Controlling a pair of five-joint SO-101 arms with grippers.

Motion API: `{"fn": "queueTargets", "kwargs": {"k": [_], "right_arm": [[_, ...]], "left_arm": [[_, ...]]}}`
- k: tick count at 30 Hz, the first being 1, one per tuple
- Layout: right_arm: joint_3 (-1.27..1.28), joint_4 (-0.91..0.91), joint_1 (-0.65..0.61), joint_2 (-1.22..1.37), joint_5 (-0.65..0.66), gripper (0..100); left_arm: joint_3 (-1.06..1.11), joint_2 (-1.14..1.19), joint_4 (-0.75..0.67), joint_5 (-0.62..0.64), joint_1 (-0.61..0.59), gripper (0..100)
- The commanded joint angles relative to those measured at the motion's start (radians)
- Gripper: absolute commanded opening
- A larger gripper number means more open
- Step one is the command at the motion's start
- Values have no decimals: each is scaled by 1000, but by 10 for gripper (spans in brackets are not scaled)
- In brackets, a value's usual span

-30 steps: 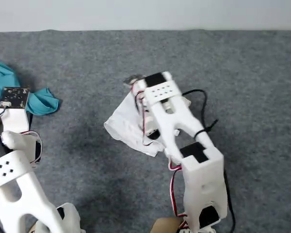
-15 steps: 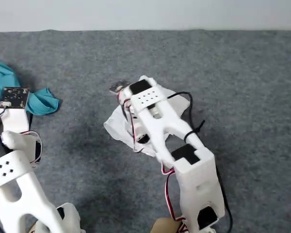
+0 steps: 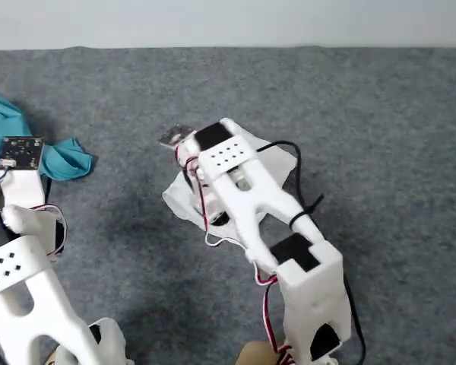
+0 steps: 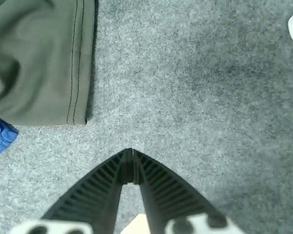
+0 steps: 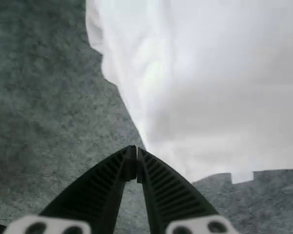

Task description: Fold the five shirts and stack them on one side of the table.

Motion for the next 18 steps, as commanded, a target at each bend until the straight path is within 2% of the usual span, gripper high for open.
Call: {"fn": "queueTargets", "kwargs": {"k": [1,9,18], "right_arm": [[-66,7,70,-79,23,9],[-61,5,200,44,61,9],[-63,4,114,200,54,9]], "left_arm": [[-8,-26,-14,18,-5,3],[-8,-26,-15,18,-3,3],[-8,-25,-46,17,-3,3]]}}
